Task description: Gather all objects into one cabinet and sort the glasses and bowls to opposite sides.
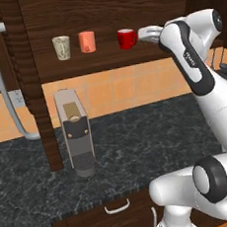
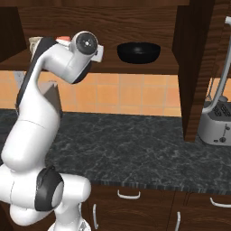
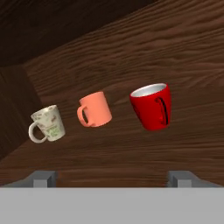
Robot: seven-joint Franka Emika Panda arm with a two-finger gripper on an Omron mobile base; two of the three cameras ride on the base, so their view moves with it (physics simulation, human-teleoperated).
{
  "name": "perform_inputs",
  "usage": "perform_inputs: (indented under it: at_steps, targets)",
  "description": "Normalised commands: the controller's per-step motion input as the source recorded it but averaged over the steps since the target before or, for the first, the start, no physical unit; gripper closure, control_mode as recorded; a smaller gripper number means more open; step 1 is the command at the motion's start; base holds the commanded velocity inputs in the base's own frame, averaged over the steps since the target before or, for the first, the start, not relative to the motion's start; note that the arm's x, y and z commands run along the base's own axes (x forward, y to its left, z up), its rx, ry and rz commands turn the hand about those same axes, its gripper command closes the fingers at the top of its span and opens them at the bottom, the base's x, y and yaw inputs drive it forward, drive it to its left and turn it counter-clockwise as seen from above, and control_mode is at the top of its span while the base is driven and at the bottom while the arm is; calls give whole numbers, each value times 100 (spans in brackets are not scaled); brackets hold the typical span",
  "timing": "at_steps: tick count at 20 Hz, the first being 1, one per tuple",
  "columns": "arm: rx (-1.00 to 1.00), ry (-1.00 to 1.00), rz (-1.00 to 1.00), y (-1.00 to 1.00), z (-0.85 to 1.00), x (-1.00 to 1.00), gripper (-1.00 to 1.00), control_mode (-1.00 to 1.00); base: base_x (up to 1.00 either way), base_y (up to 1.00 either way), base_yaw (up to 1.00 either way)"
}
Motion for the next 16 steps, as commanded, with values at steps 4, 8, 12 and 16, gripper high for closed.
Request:
perform_inputs:
  at_steps: [4, 8, 12, 16]
  targets:
    - [-6, 2, -16, -19, -1, 12, -100, -100, 0, 0, 0]
    - [0, 5, 0, -28, -11, 29, -100, -100, 0, 0, 0]
    - [0, 9, 0, -7, -6, 10, -100, -100, 0, 0, 0]
    - [0, 3, 0, -2, -3, 34, -100, -100, 0, 0, 0]
